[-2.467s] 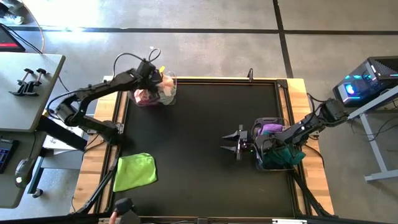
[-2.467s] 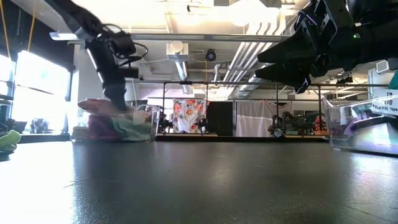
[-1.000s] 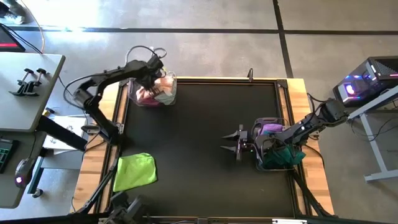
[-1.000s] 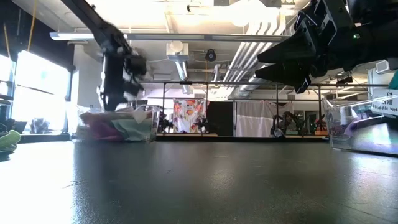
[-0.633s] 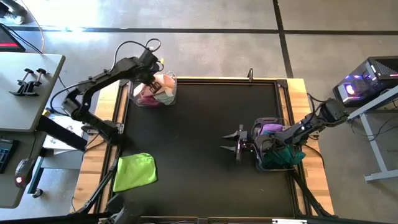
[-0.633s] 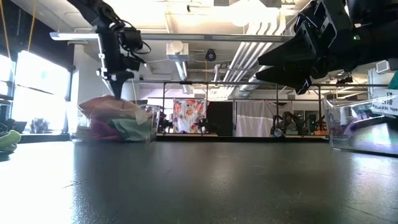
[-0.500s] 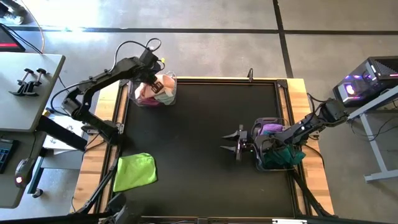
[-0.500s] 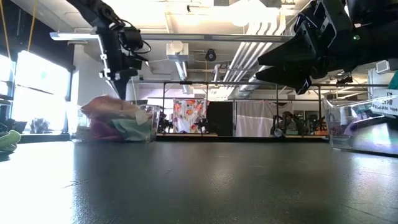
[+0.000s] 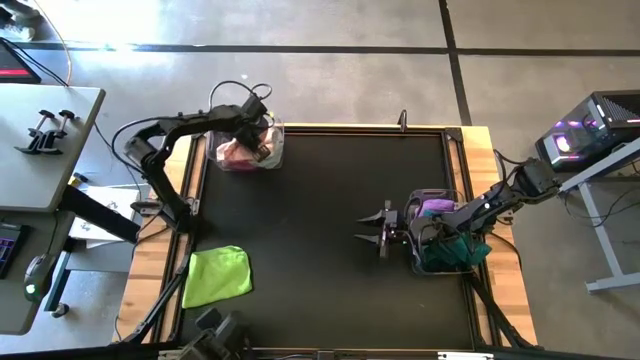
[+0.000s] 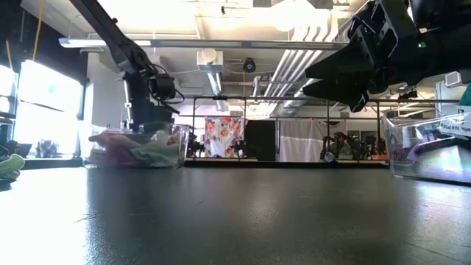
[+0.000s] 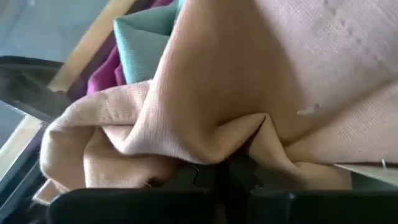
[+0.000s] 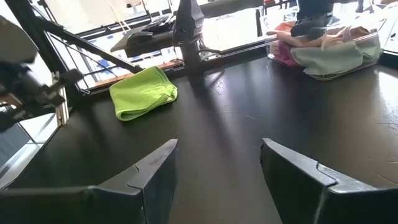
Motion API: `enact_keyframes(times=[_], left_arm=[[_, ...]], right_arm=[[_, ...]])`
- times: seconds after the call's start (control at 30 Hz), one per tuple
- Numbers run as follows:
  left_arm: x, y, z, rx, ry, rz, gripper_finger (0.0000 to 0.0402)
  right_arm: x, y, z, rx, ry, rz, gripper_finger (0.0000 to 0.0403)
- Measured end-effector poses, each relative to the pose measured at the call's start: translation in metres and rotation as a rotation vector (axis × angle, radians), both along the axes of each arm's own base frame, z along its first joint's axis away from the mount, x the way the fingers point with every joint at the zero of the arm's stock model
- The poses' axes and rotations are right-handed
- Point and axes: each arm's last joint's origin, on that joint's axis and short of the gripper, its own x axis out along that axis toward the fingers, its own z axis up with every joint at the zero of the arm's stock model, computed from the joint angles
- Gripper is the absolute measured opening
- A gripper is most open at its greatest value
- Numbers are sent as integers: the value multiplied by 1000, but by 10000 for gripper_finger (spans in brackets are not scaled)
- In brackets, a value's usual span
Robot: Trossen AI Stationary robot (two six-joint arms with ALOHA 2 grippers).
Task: Sort towels by color in basket
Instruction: Put the light orange towel into the top transparent bin, then put the green towel into the top transparent bin
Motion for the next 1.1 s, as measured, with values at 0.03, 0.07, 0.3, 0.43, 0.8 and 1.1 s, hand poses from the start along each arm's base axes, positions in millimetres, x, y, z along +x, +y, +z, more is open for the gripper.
enact_keyframes(times=[0.03, 0.07, 0.3, 0.43, 0.8, 1.1], left_arm=[[1, 1, -3, -13, 10, -5, 5], [2, 2, -4, -19, 8, -9, 5], [4, -2, 38, 48, -11, -13, 5], [1, -14, 76, 94, -45, -24, 5], [-2, -96, 154, 161, -183, -133, 5], [34, -203, 178, 195, -381, -461, 2]], right_arm=[[0, 0, 0, 0, 0, 0, 220], [0, 0, 0, 0, 0, -1, 220], [0, 0, 0, -1, 0, -7, 220], [0, 0, 0, -2, 1, -7, 220], [0, 0, -1, -7, 13, -8, 220], [0, 0, -1, -7, 14, -10, 220]])
